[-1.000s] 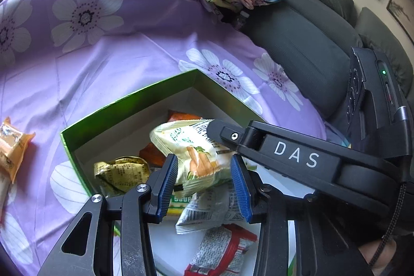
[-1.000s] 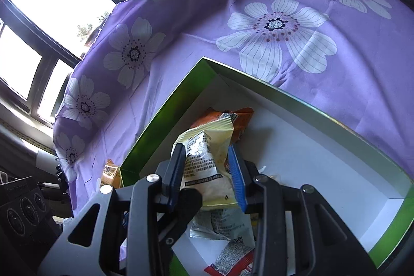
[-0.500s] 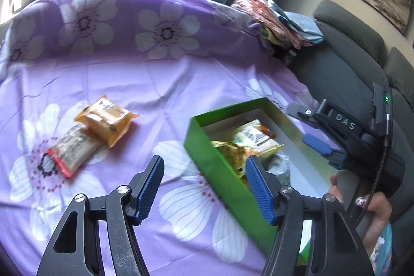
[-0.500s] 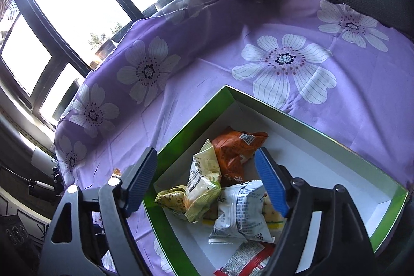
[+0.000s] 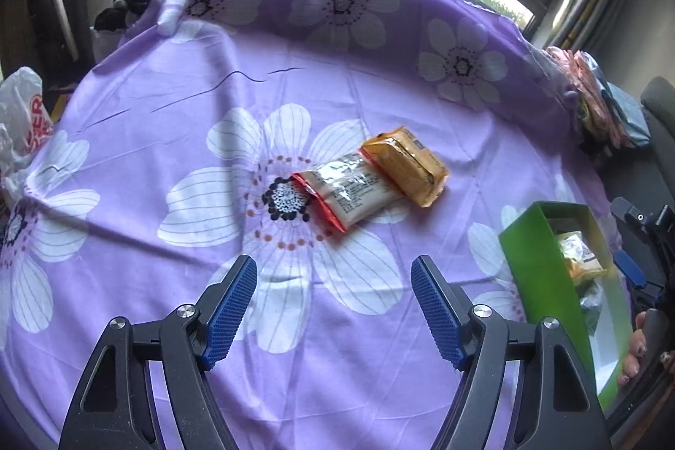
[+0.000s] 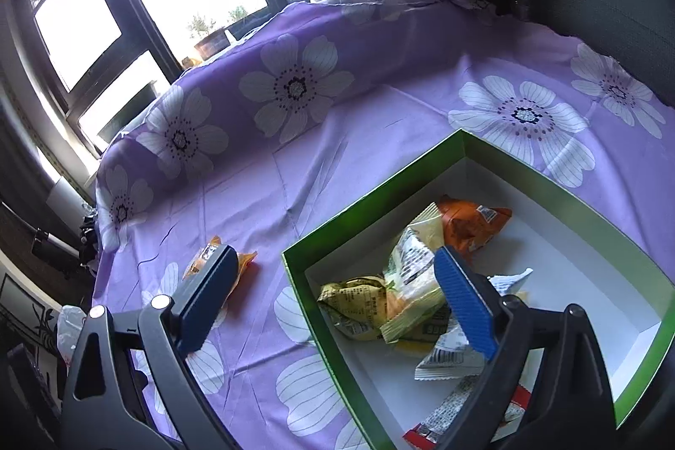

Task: Organize snacks
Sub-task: 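Move the open right tool over the red-ended white bar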

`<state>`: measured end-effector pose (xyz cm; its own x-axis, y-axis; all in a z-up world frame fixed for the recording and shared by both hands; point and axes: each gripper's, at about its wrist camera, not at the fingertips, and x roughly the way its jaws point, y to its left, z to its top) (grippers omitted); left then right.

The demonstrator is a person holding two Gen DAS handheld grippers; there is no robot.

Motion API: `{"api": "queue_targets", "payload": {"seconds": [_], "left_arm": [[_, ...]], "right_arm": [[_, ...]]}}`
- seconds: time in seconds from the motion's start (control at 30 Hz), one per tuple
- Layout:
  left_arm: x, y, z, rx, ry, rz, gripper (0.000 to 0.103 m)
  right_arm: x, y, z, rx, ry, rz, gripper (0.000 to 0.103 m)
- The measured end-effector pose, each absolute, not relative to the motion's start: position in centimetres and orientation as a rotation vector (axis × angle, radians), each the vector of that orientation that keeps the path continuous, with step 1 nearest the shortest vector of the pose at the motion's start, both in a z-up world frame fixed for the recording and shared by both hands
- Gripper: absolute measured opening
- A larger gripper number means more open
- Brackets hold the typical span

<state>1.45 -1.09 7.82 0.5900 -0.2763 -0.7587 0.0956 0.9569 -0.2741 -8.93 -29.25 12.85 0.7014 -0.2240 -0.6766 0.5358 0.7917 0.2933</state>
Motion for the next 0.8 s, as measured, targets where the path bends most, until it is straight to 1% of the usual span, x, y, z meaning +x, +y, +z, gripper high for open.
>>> {"api": "queue_targets", "payload": {"seconds": [0.23, 0.4, 0.5, 0.6, 0.7, 0.8], "left_arm": [[2.4, 1.4, 7.0, -0.217, 0.941, -0.129, 0.076], [3.4, 2.9, 6.2, -0.236, 0.977, -0.067, 0.076], [3.9, 3.7, 5.5, -0.264, 1.022, -0.034, 0.076], [4.1, 4.4, 5.2, -0.303, 1.049, -0.036, 0.076], [4.1, 4.9, 5.3, -0.307, 1.046, -0.008, 0.076], [4.1, 5.7, 5.5, -0.310, 1.042, 0.003, 0.076]], "right_arm": [[-6.2, -25.7, 11.6, 0.404, 0.754, -0.372, 0.095], [-3.6, -23.5, 10.3, 0.462, 0.827, -0.280, 0.095], [-0.7, -21.7, 9.0, 0.541, 0.941, -0.183, 0.095], [2.5, -19.2, 8.0, 0.472, 0.996, -0.195, 0.095], [5.6, -17.4, 5.2, 0.550, 1.112, -0.151, 0.095], [8.2, -15.5, 3.0, 0.572, 1.163, -0.206, 0.095]]}}
